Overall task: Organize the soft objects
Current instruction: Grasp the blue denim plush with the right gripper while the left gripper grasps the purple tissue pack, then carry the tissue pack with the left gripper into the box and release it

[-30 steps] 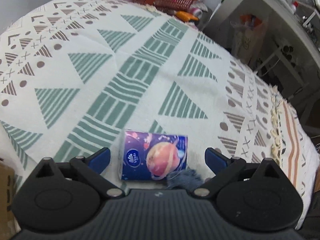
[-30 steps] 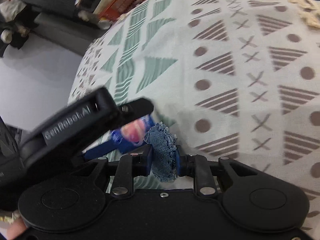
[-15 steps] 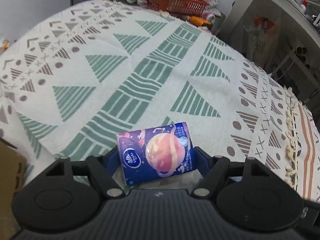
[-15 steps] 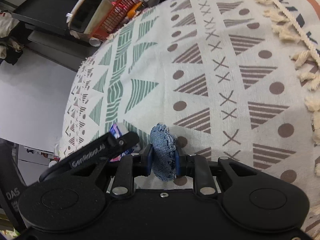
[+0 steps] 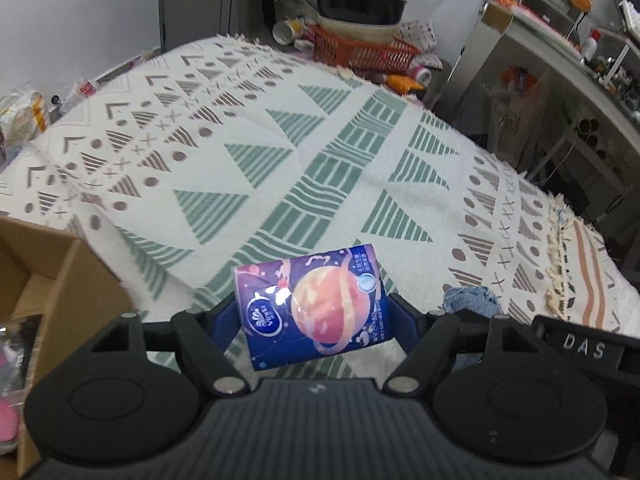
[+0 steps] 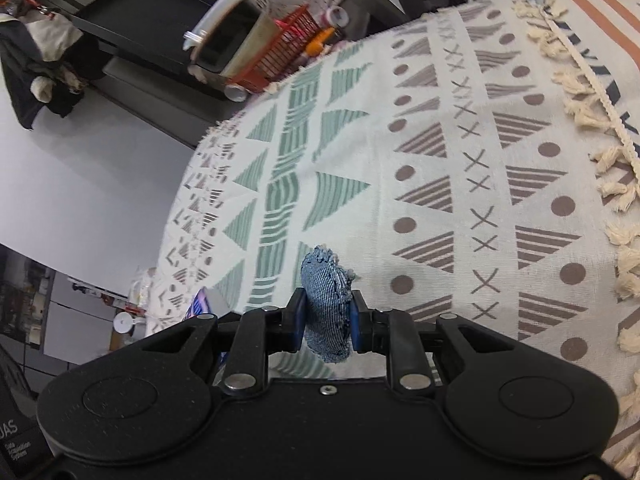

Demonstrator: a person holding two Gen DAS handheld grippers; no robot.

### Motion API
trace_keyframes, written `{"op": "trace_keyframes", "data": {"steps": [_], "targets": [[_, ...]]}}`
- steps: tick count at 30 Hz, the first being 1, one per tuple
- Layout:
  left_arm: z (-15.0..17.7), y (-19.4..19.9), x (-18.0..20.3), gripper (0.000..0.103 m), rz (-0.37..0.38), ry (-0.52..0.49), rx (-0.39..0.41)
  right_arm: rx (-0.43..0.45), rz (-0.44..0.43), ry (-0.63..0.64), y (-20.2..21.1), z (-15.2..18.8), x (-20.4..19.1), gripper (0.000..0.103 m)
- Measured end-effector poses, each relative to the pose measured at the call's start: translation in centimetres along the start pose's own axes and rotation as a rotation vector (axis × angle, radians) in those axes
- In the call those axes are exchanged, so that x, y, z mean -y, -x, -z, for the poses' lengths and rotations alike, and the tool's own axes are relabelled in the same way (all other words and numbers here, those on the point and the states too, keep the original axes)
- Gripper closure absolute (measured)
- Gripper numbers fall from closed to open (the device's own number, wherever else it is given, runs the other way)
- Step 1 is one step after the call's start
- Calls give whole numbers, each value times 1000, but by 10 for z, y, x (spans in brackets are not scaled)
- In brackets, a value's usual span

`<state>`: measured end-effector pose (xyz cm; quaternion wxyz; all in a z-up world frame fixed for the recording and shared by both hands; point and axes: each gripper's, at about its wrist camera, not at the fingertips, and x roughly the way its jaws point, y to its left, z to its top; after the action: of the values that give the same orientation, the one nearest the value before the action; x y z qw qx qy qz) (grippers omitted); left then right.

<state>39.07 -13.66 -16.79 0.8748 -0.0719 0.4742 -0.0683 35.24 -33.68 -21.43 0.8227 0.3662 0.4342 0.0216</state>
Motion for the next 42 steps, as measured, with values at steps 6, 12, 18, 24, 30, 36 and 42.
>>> {"op": "trace_keyframes", "data": {"steps": [6,12,18,24,30,36,42], "targets": [[1,37,-17,28,-2,17,42,44,-18,49,18,3,-17,81],[5,69,-37,28,-18,36,82,82,-29,91,34,11,-35,81],[8,95,-59,28,-21,70,104,120,-42,136,50,21,-57,81],[10,119,-80,28,-26,82,130,155,-58,197,62,32,-81,81],[10,141,-108,28,-33,105,156,162,-59,253,60,43,-100,81],[11,157,-138,28,-43,119,172,174,-38,309,58,56,-116,81],[10,162,-165,28,-50,143,179,173,-26,358,53,70,-134,81]]}}
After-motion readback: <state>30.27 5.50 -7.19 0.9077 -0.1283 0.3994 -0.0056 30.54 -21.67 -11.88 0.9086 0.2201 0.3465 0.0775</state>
